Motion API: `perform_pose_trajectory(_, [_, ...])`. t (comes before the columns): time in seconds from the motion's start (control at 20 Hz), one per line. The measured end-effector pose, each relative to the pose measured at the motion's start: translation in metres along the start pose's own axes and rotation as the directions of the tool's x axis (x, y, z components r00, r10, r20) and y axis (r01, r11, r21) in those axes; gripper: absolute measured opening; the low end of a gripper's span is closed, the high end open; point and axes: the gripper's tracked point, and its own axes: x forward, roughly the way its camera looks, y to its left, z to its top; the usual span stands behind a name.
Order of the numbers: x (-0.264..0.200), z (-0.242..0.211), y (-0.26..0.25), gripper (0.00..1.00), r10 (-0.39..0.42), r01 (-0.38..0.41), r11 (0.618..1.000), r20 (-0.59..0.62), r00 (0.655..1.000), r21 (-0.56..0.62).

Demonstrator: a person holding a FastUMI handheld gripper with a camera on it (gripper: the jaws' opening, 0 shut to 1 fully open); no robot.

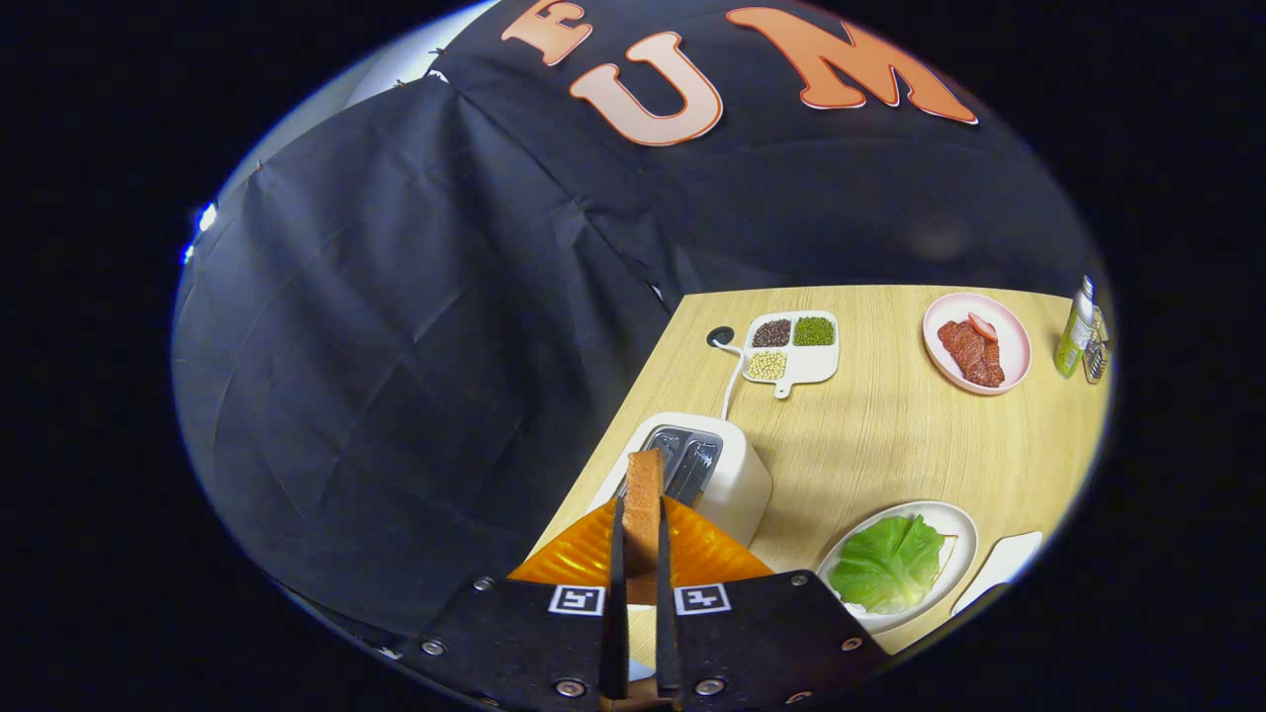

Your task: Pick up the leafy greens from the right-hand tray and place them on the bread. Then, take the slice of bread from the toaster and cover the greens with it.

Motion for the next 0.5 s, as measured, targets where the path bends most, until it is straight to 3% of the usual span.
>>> perform_pose_trajectory(0.5, [-0.046, -0.016, -0.064, 0.11, 0.018, -0.023, 0.996, 0.061, 0.998, 0.081])
